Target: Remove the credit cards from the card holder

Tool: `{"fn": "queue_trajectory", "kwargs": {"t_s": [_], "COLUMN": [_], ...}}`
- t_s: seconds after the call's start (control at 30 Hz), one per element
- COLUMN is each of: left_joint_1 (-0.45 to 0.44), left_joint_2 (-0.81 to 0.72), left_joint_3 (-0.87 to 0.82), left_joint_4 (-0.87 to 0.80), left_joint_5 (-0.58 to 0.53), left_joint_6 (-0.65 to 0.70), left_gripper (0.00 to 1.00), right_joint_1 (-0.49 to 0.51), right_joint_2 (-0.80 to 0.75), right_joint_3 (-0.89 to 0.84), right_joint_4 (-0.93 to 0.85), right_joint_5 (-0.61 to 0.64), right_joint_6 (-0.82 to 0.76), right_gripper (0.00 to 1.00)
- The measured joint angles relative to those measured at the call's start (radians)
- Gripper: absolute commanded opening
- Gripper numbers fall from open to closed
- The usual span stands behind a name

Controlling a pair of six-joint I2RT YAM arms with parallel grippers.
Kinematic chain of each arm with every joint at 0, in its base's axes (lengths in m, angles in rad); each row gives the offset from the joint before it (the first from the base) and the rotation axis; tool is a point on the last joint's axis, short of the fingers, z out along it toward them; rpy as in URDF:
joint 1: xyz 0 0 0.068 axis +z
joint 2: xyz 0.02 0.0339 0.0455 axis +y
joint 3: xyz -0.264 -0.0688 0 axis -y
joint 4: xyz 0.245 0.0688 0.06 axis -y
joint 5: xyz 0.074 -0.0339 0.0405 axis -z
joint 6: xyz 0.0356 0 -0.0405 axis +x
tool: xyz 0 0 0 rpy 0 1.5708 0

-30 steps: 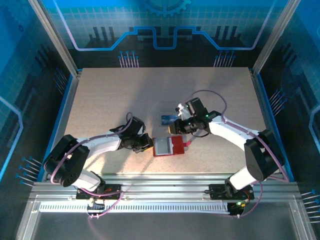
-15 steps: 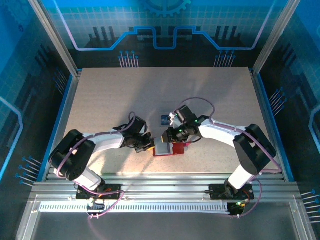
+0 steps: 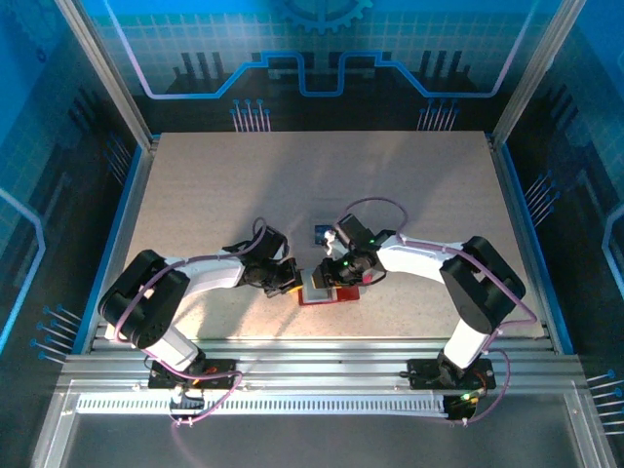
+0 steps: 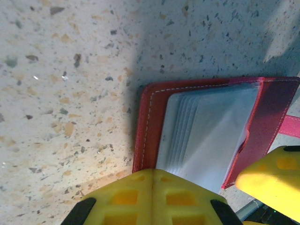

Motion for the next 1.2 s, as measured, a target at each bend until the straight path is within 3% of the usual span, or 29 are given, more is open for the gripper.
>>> {"fn": "queue_trajectory", "kwargs": {"t_s": [1.2], "left_joint_1": [0.0], "left_joint_2": [0.004], "left_joint_3": [0.025], "left_joint_4": [-0.057], "left_joint_5": [-0.001], "left_joint_6": [0.024], "left_gripper": [0.03], "right_joint_1": [-0.019], "right_joint_2": [0.029], "right_joint_3": [-0.042], "right_joint_4": [0.089], "right_joint_5": [-0.028], "right_joint_6": [0.036], "right_gripper": [0.39]}}
